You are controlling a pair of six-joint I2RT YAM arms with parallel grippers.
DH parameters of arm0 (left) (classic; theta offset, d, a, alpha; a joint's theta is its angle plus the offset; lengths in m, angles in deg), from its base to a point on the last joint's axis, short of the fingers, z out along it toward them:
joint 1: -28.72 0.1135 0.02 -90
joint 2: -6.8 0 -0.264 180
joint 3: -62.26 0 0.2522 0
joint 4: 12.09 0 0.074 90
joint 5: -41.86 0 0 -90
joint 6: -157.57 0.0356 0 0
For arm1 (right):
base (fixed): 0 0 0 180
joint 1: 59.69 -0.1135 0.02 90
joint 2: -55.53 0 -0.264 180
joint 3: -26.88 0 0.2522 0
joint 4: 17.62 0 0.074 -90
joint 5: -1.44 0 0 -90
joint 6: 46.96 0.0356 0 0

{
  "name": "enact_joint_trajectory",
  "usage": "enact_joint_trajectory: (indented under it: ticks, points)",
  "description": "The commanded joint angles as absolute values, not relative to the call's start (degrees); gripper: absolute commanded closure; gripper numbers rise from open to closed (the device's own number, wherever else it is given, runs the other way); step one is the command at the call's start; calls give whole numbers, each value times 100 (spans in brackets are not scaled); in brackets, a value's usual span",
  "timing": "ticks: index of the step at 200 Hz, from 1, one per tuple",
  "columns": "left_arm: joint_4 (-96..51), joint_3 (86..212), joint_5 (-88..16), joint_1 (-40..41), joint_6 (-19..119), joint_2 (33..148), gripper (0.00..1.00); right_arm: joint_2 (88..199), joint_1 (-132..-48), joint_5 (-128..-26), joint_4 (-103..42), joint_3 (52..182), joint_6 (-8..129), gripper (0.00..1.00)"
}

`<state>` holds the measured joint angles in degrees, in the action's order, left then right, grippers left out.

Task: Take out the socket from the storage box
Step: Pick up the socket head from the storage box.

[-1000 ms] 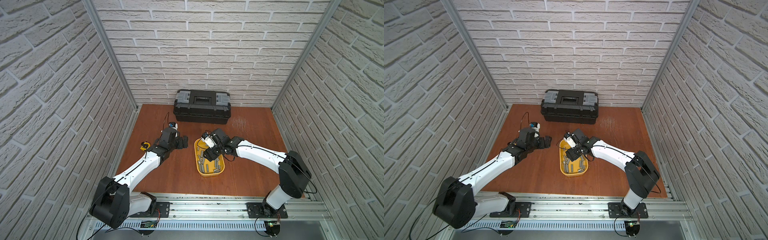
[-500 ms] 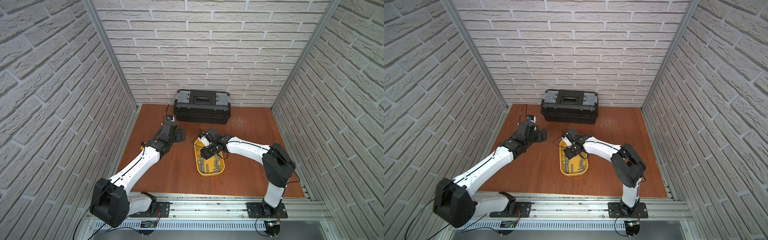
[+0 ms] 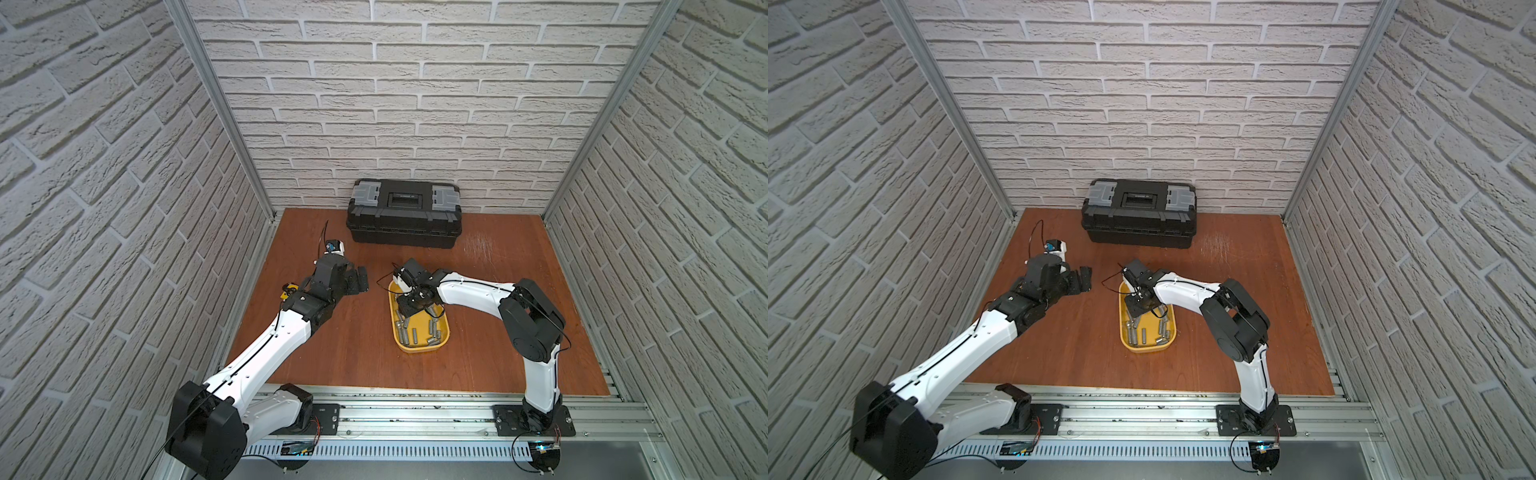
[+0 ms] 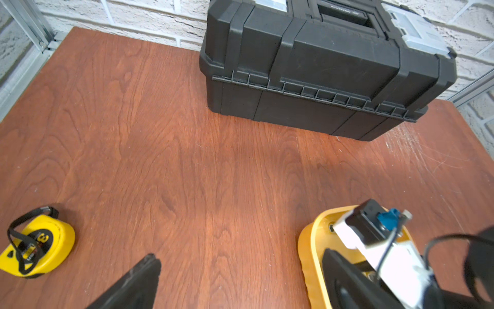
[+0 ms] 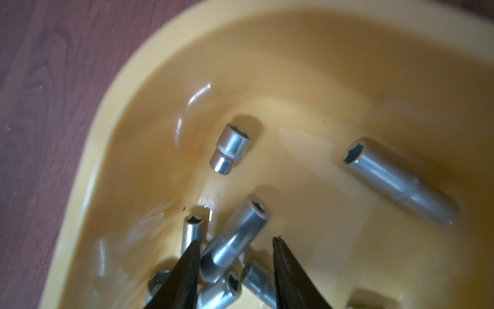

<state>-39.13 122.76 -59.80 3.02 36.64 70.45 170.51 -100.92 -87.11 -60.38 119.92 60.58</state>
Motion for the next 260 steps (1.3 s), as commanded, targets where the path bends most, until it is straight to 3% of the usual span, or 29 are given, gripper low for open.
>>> enact_joint_trajectory:
  ticks: [1, 67, 178, 260]
  points:
    - [-3699, 12116, -5933, 288, 3488, 6896, 2, 17187, -10150, -8930, -6014, 12202, 6273, 59]
    - [-3613, 12033, -5909, 279, 3355, 6895, 2, 17256, -10166, -9154, -6048, 12069, 6328, 76]
    - [-3054, 11718, -5987, 98, 2909, 6939, 2, 17239, -10168, -9096, -5956, 11895, 6446, 85]
    - [-3032, 12058, -5982, -37, 3006, 7420, 2, 16255, -10162, -8980, -5922, 11855, 6423, 89]
